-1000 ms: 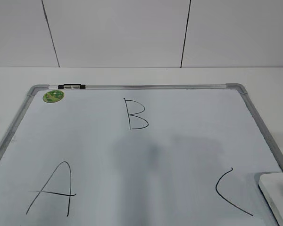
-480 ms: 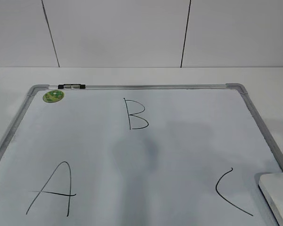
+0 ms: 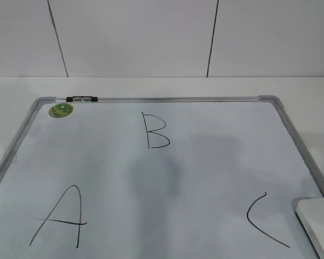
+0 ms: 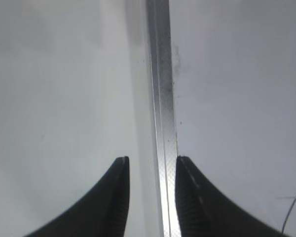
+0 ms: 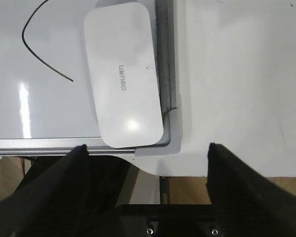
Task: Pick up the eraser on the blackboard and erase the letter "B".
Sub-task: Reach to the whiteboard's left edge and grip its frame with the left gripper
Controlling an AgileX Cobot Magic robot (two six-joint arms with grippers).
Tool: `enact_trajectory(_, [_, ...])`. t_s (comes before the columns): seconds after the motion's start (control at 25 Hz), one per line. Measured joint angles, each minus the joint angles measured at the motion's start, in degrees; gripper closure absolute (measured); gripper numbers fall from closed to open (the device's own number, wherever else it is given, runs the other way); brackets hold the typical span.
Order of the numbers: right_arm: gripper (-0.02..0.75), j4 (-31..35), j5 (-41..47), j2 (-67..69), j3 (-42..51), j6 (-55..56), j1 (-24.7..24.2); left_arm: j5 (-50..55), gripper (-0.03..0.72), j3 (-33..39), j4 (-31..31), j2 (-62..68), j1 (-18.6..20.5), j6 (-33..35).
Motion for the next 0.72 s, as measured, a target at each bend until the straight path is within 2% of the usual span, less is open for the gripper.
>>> enact_trajectory(0.32, [0.166,0.0,0.0,0.0,0.0,0.0,0.0,-3.88,0.448,-1.92,-1.75,9.4,0.0,2.69])
enact_trajectory(0.72, [0.166,-0.09,0.0,0.0,0.0,0.0,0.0,-9.17,0.449,-1.92,-3.24,13.41,0.0,4.65])
